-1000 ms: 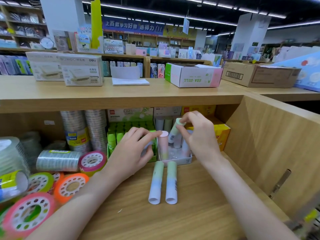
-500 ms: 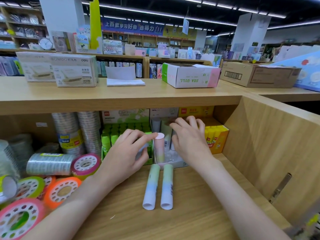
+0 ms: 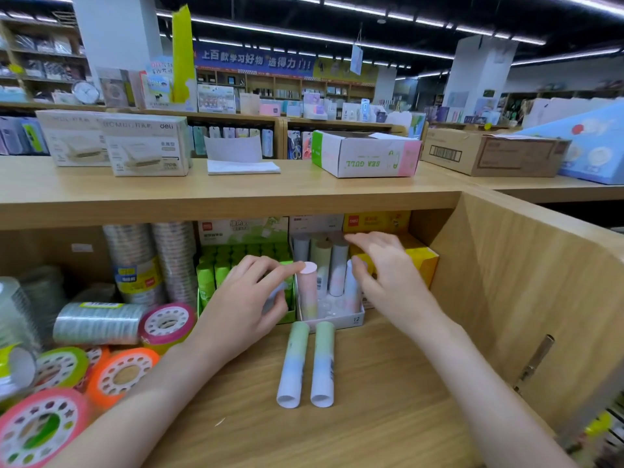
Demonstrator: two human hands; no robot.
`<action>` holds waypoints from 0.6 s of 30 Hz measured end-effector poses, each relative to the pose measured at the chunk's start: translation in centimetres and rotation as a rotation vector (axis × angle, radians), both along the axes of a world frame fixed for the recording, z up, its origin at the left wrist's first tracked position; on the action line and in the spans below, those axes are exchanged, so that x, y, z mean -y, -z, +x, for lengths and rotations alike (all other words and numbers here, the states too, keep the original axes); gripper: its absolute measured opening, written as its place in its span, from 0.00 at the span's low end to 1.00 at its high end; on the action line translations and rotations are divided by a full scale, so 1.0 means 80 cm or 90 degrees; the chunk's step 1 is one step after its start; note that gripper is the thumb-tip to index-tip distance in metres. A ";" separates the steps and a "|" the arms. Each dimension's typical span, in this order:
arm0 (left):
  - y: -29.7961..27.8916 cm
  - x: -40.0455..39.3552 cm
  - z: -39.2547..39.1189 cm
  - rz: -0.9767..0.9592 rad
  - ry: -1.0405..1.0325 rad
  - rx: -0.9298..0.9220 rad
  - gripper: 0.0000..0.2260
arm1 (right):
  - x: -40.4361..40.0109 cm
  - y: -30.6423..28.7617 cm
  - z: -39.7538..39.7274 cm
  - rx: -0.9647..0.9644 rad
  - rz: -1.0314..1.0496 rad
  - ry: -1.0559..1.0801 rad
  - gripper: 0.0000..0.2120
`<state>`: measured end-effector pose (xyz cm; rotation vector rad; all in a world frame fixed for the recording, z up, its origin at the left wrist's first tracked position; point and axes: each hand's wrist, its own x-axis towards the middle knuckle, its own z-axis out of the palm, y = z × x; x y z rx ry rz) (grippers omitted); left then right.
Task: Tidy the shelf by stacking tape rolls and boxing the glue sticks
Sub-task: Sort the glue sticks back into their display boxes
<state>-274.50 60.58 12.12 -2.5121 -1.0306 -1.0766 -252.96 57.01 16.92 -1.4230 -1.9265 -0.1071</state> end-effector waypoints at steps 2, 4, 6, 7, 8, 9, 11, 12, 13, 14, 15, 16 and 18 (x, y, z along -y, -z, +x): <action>-0.001 0.001 0.000 -0.001 -0.003 0.000 0.19 | 0.003 0.006 0.012 0.000 0.022 0.012 0.15; -0.001 0.001 0.000 -0.001 -0.004 0.000 0.19 | 0.006 0.013 0.020 -0.008 -0.022 0.004 0.17; -0.001 0.002 0.000 -0.002 -0.003 -0.001 0.19 | 0.008 0.019 0.020 -0.030 -0.056 -0.009 0.17; -0.001 0.002 0.000 -0.002 -0.003 -0.002 0.19 | 0.007 0.020 0.019 -0.036 -0.052 -0.015 0.16; -0.001 0.001 0.000 -0.004 -0.003 -0.002 0.19 | 0.004 0.019 0.017 -0.040 -0.041 -0.020 0.14; -0.001 0.001 0.000 -0.006 -0.004 -0.002 0.19 | 0.002 0.018 0.015 -0.044 -0.029 -0.024 0.13; -0.001 0.002 0.000 -0.011 -0.007 -0.004 0.19 | -0.002 0.014 0.013 -0.061 -0.016 -0.042 0.14; -0.001 0.002 0.000 -0.013 -0.008 -0.004 0.19 | -0.004 0.014 0.012 -0.073 -0.014 -0.053 0.15; -0.001 0.002 0.000 -0.013 -0.008 -0.002 0.19 | -0.006 0.015 0.011 -0.087 -0.014 -0.061 0.15; -0.001 0.002 0.000 -0.013 -0.007 -0.001 0.19 | -0.006 0.016 0.011 -0.102 -0.014 -0.067 0.14; -0.002 0.002 0.000 -0.013 -0.007 -0.001 0.19 | -0.007 0.019 0.010 -0.114 -0.012 -0.072 0.13; -0.002 0.003 0.001 -0.013 -0.008 -0.001 0.19 | -0.007 0.021 0.009 -0.121 -0.010 -0.078 0.12; -0.002 0.002 0.001 -0.011 -0.012 -0.006 0.19 | -0.008 0.022 0.009 -0.117 -0.013 -0.107 0.12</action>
